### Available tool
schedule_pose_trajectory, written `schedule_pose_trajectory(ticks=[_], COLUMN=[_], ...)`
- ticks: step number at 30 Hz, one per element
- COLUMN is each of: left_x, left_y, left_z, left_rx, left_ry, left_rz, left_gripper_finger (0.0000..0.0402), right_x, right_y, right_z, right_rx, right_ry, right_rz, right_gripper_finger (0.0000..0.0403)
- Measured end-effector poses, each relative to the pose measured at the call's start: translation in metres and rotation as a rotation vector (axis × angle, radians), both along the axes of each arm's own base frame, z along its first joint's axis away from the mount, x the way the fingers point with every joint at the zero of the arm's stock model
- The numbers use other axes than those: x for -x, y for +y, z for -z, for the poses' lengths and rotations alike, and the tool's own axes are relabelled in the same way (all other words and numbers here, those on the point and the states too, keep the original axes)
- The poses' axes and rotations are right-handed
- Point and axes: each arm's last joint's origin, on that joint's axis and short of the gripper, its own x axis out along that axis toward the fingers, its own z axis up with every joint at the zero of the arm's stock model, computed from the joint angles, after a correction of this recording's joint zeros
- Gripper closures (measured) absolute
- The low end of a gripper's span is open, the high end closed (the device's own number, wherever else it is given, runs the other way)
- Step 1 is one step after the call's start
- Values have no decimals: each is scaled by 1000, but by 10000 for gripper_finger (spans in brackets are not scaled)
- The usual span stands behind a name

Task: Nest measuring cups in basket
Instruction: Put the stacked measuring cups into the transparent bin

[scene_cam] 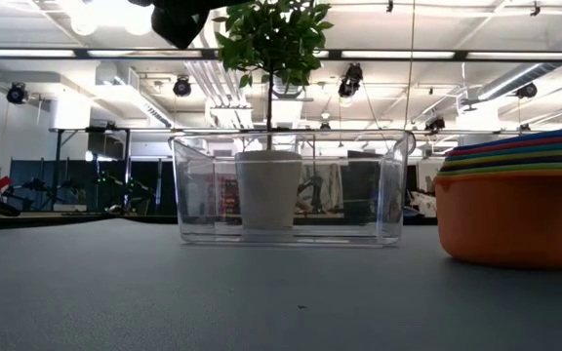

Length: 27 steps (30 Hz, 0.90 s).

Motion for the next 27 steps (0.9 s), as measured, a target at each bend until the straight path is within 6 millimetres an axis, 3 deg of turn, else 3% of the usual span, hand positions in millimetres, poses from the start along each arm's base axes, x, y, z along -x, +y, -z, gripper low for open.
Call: schedule_pose_trajectory(ticks=[5,9,14,19,27], left_x=[0,0,0,0,0], left_y=[1,0,0,1,2], left_z=[1,1,1,2,3], left_rx=[-19,-19,-17,-17,-21], left_ry=[6,9,13,17,26], left_rz=[5,15,22,20,17], left_gripper_finger=[402,402,402,402,402], right_x=[-9,-8,-4,2,-17], right_y=[-8,-24,-41,-45,-11], right_z=[-1,-7,-41,-73,-45], right_rx=[2,11,81,213,257], right_ry=[-18,62,205,241,181], right_rz=[6,23,28,60,-17], right_gripper_finger=[140,122,121,121,118])
